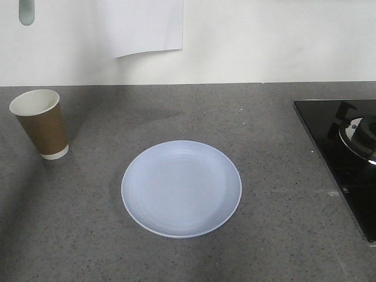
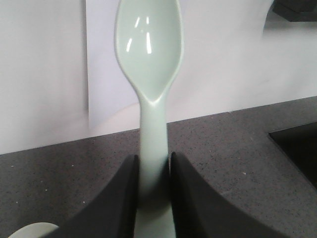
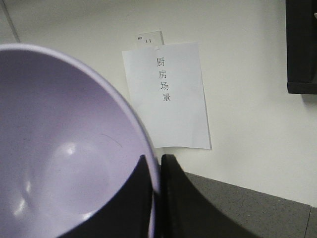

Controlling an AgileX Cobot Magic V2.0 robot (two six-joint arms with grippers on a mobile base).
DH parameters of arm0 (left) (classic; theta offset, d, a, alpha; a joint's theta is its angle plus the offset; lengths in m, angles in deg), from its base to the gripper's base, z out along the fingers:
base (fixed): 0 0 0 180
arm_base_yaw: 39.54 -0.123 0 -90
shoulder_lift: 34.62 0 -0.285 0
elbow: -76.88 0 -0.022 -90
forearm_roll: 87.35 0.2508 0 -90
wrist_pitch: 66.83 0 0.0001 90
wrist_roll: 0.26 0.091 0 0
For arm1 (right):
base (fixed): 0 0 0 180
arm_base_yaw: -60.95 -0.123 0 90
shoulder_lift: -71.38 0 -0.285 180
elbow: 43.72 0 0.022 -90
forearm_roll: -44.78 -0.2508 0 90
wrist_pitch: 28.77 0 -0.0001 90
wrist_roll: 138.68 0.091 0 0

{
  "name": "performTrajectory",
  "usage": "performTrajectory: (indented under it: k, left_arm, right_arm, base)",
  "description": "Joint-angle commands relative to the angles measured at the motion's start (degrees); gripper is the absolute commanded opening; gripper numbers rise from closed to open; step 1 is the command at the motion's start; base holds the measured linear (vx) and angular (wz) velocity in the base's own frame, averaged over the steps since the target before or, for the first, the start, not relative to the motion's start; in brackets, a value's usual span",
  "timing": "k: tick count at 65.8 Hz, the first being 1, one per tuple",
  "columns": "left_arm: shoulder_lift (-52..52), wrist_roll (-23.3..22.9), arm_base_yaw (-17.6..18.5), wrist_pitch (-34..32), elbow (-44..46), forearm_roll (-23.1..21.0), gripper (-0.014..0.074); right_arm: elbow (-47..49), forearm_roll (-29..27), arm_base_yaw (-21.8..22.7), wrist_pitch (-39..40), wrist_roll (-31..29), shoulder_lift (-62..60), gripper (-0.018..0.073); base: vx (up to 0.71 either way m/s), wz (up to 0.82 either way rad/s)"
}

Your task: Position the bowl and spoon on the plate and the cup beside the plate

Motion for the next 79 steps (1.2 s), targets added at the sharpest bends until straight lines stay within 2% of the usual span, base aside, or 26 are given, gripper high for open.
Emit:
performTrajectory:
  k: [1, 79]
  left_arm:
    - [1.8, 0.0, 0.3, -3.4, 1.5, -1.6, -0.0006]
    - [1.8, 0.0, 0.3, -3.4, 1.5, -1.6, -0.0006]
  right_arm:
    - [1.5, -4.3, 0.3, 1.0, -0.6, -1.3, -0.0005]
    - [1.5, -4.3, 0.3, 1.0, -0.6, -1.3, -0.0005]
  base:
    - [0.02, 0.0]
    - [0.01, 0.0]
